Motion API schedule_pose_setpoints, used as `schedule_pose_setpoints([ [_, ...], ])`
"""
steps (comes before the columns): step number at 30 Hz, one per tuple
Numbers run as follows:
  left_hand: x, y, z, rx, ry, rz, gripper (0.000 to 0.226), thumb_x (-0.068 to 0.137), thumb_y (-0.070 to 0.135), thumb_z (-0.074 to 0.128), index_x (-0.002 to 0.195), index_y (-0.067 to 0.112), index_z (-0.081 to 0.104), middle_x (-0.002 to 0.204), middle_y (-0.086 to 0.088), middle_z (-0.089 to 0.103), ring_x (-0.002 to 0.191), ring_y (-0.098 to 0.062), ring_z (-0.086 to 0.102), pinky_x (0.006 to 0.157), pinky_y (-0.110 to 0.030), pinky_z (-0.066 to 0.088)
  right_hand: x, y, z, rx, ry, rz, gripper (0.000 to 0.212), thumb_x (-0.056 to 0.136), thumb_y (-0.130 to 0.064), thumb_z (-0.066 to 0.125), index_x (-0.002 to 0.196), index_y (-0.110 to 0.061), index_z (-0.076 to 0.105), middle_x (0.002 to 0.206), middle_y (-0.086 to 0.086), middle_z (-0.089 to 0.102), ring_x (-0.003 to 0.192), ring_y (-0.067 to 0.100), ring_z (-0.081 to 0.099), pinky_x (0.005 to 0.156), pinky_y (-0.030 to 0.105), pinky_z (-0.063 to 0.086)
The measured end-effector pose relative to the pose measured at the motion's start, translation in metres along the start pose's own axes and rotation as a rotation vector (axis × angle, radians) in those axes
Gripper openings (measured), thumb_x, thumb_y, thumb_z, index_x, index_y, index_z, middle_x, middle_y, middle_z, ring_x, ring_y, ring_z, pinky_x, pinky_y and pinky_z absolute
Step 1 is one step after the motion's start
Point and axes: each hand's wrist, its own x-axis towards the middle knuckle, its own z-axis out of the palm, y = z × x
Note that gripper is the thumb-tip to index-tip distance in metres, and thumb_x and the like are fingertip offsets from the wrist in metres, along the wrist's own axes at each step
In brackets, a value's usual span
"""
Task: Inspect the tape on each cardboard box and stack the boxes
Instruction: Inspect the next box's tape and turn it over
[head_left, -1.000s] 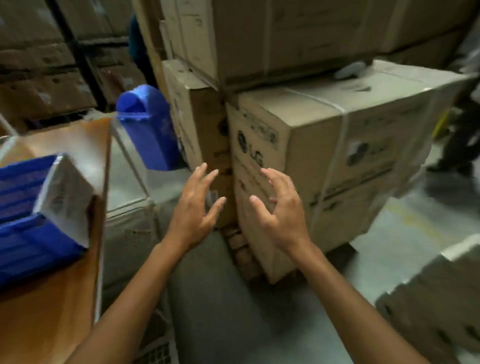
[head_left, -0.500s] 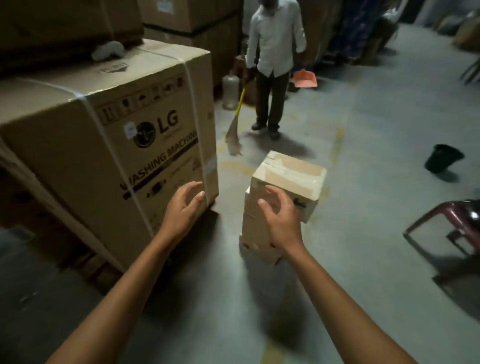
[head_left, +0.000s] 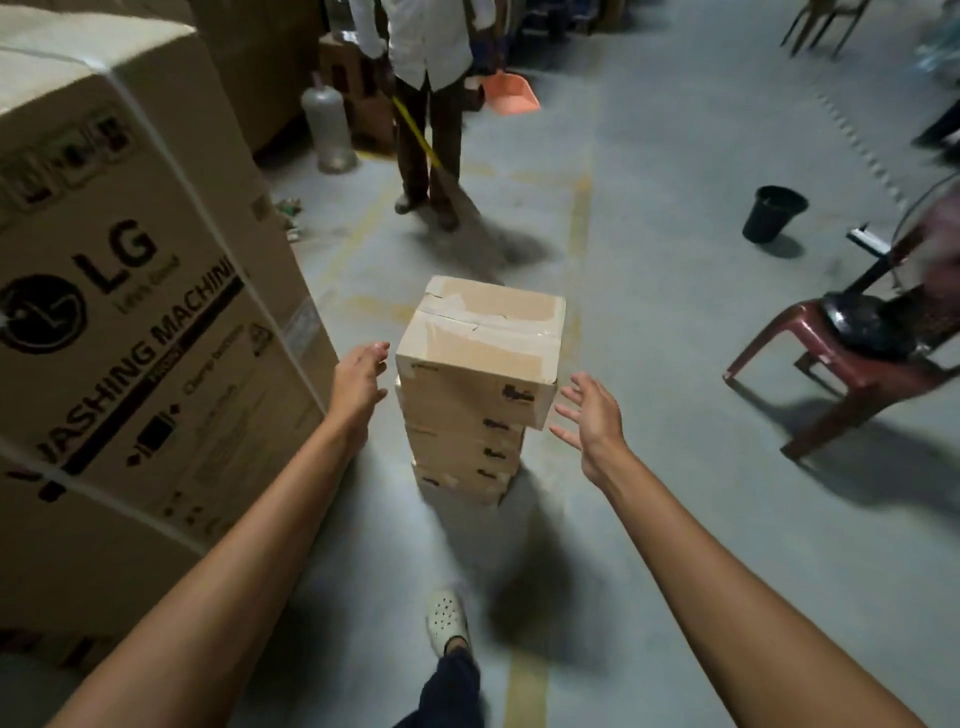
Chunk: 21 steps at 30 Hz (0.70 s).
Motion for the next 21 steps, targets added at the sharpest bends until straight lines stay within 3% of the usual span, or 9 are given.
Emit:
schedule_pose_setpoints([
  [4,0.076,-0.008,0.026,0.071,0.002,-0.066,0.036,0.105,0.034,0.045,0.127,0.009,0.059,0.123,-0.004,0.056,0.117,-0.021,0.052,0.103,-0.042,0.042,0.056,-0.004,0.024,-0.019,0.032,0.099,0.051,0.108,-0.043,0.035,0.15,-0.014,0.041,0.153,0.009,0.044,0.138,0.029,0.044,0.099,0.046,0.045],
  [7,0.117,-0.019,0.038,0.098,-0.004,-0.142,0.037,0.108,0.029,0.037,0.13,0.006,0.055,0.12,-0.002,0.051,0.109,-0.019,0.048,0.092,-0.031,0.037,0.088,-0.005,0.041,-0.015,0.065,0.176,0.048,0.11,-0.039,0.029,0.149,-0.014,0.041,0.129,0.001,0.052,0.119,0.018,0.05,0.084,0.035,0.045],
  [9,0.141,-0.027,0.043,0.076,-0.006,-0.222,0.031,0.109,0.029,0.032,0.112,0.013,0.058,0.107,0.003,0.051,0.094,-0.014,0.047,0.085,-0.03,0.035,0.106,-0.003,0.048,-0.005,0.099,0.239,0.045,0.111,-0.036,0.029,0.148,-0.014,0.042,0.122,0.002,0.05,0.109,0.014,0.045,0.075,0.028,0.047],
  [11,0.156,-0.033,0.048,0.037,-0.023,-0.323,0.03,0.108,0.029,0.031,0.085,0.024,0.049,0.087,0.008,0.048,0.078,-0.008,0.042,0.07,-0.032,0.035,0.122,0.005,0.054,-0.023,0.108,0.315,0.042,0.111,-0.034,0.033,0.146,-0.012,0.043,0.135,0.008,0.051,0.118,0.019,0.047,0.093,0.033,0.047],
  [12,0.162,-0.036,0.051,0.025,-0.039,-0.359,0.029,0.108,0.029,0.033,0.084,0.024,0.05,0.086,0.008,0.05,0.077,-0.007,0.043,0.066,-0.03,0.034,0.131,0.009,0.058,-0.039,0.116,0.35,0.042,0.11,-0.034,0.034,0.146,-0.012,0.042,0.139,0.01,0.049,0.128,0.024,0.045,0.104,0.04,0.042],
  [14,0.167,-0.041,0.056,0.021,-0.067,-0.371,0.023,0.107,0.03,0.041,0.107,0.016,0.059,0.103,0.003,0.058,0.084,-0.01,0.05,0.07,-0.03,0.038,0.143,0.015,0.066,-0.09,0.131,0.363,0.044,0.109,-0.036,0.039,0.147,-0.014,0.037,0.136,0.009,0.048,0.136,0.029,0.042,0.111,0.048,0.037],
  [16,0.172,-0.043,0.057,0.017,-0.03,-0.312,0.034,0.103,0.031,0.052,0.131,0.01,0.055,0.118,-0.001,0.058,0.096,-0.015,0.054,0.081,-0.033,0.045,0.159,0.019,0.073,-0.186,0.148,0.308,0.05,0.106,-0.039,0.045,0.149,-0.018,0.031,0.137,0.006,0.047,0.131,0.03,0.046,0.108,0.05,0.041],
  [21,0.169,-0.041,0.043,-0.088,0.105,-0.207,0.045,0.094,0.027,0.068,0.134,0.007,0.06,0.126,-0.007,0.065,0.115,-0.021,0.06,0.092,-0.031,0.049,0.178,-0.003,0.072,-0.368,0.148,0.109,0.05,0.098,-0.029,0.06,0.142,-0.022,0.039,0.135,0.007,0.054,0.12,0.026,0.053,0.101,0.046,0.049],
])
